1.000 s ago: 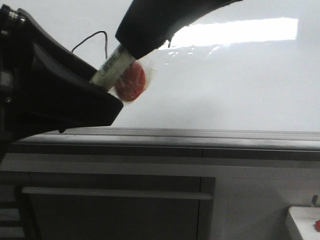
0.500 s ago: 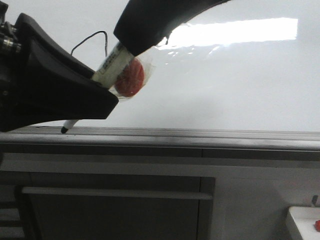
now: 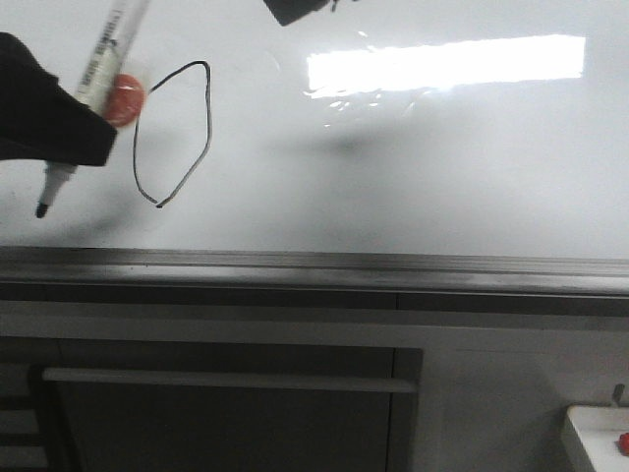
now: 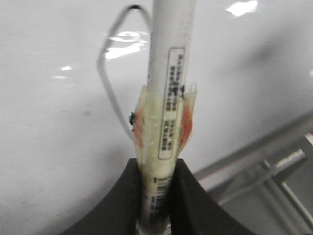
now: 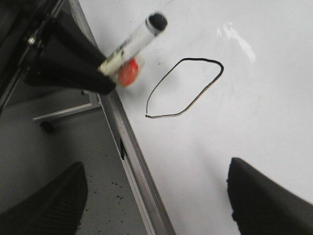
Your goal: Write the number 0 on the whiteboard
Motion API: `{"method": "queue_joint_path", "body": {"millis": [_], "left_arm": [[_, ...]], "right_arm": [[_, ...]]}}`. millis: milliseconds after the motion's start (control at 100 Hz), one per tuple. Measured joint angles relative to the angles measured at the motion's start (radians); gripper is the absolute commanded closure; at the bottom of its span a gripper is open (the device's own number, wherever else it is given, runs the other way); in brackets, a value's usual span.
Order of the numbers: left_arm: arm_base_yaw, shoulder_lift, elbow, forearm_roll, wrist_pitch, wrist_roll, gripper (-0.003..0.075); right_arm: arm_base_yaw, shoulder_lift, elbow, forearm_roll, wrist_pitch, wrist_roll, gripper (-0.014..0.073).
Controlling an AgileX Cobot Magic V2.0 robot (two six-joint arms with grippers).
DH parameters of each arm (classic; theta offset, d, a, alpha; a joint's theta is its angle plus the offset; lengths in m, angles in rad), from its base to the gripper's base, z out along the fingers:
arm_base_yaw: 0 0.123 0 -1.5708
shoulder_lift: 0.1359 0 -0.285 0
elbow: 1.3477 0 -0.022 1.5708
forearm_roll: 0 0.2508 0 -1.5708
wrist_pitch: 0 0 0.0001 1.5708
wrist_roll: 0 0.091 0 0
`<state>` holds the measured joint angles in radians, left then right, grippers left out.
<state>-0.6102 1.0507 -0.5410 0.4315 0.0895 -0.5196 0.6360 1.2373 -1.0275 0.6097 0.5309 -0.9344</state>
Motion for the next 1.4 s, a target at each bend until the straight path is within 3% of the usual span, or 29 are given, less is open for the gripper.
{"method": "queue_joint_path", "body": {"millis": [120, 280, 1170, 1260, 1400], "left_arm": [[0.137, 0.000, -0.005, -0.157, -0.007, -0.003, 0.0741], [0.228, 0.000, -0.006, -0.215, -0.022, -0.007, 0.0741], [0.181, 0.130, -0.006, -0.225, -0.047, -0.007, 0.0734], [0.181, 0.130, -0.006, -0.225, -0.048, -0.007, 0.0643], [0.181, 0.133, -0.006, -0.225, -0.072, -0.007, 0.0379]], "right_arm": [[0.001, -0.002, 0.000, 0.000, 0.000, 0.004, 0.0059], [0.001, -0.002, 0.000, 0.000, 0.004, 0.004, 0.0059], [0.001, -0.002, 0.000, 0.013, 0.022, 0.004, 0.0059], [0.001, -0.002, 0.000, 0.013, 0.022, 0.005, 0.0059], [0.001, -0.002, 0.000, 0.013, 0.023, 0.005, 0.0059]]}}
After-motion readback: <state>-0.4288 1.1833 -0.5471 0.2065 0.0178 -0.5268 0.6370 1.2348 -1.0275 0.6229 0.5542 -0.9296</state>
